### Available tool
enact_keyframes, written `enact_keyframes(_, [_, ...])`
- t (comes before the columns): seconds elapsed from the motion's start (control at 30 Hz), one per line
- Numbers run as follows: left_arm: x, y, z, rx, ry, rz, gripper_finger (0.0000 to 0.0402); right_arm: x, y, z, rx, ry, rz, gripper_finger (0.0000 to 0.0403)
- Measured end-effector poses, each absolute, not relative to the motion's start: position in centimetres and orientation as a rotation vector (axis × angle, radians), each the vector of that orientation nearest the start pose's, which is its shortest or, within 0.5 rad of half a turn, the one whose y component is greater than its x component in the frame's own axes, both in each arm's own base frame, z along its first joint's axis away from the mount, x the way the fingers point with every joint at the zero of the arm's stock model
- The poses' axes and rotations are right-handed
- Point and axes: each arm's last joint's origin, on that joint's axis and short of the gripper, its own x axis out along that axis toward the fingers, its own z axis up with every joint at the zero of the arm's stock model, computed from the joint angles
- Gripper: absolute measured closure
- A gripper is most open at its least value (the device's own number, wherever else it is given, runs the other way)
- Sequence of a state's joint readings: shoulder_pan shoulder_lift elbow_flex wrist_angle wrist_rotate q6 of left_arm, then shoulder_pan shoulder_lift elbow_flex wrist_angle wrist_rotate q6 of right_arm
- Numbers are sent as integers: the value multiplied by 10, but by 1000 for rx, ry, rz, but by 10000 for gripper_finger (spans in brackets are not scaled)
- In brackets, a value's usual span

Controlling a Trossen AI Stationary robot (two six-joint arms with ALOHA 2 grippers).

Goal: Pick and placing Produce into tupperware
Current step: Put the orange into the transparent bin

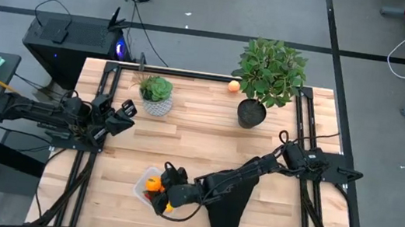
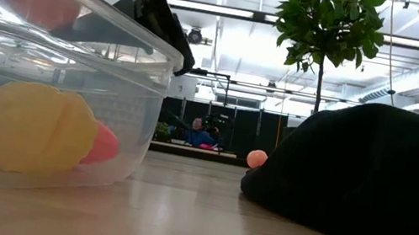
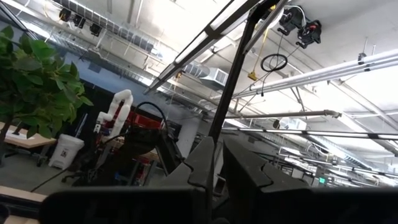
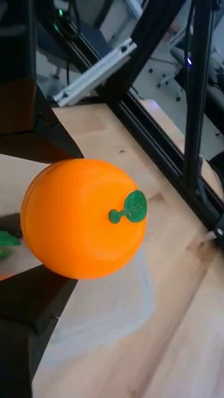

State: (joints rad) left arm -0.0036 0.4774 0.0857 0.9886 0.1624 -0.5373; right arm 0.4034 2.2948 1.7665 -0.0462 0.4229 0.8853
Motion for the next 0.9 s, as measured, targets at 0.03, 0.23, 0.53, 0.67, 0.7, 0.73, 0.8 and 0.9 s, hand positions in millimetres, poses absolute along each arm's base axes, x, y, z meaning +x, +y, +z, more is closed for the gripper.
enact_keyframes(0.03, [115, -5, 241, -473, -537, -316, 360, 479, 192, 178, 649, 483, -234, 158])
enact_keyframes(0.23, [115, -5, 241, -472, -537, -317, 367, 478, 193, 175, 763, 556, -204, 157])
enact_keyframes(0.53, [114, -5, 241, -472, -537, -317, 359, 477, 186, 172, 922, 604, -266, 158])
enact_keyframes(0.67, [114, -5, 241, -472, -537, -317, 362, 477, 187, 172, 901, 605, -257, 157])
enact_keyframes(0.7, [114, -5, 241, -472, -537, -317, 364, 477, 187, 172, 893, 606, -253, 157])
enact_keyframes(0.73, [114, -5, 241, -472, -538, -317, 365, 476, 189, 172, 883, 607, -248, 155])
enact_keyframes(0.8, [114, -5, 241, -472, -538, -317, 367, 476, 191, 173, 852, 605, -234, 149])
enact_keyframes(0.9, [114, -5, 241, -472, -537, -318, 366, 478, 195, 180, 819, 587, -209, 136])
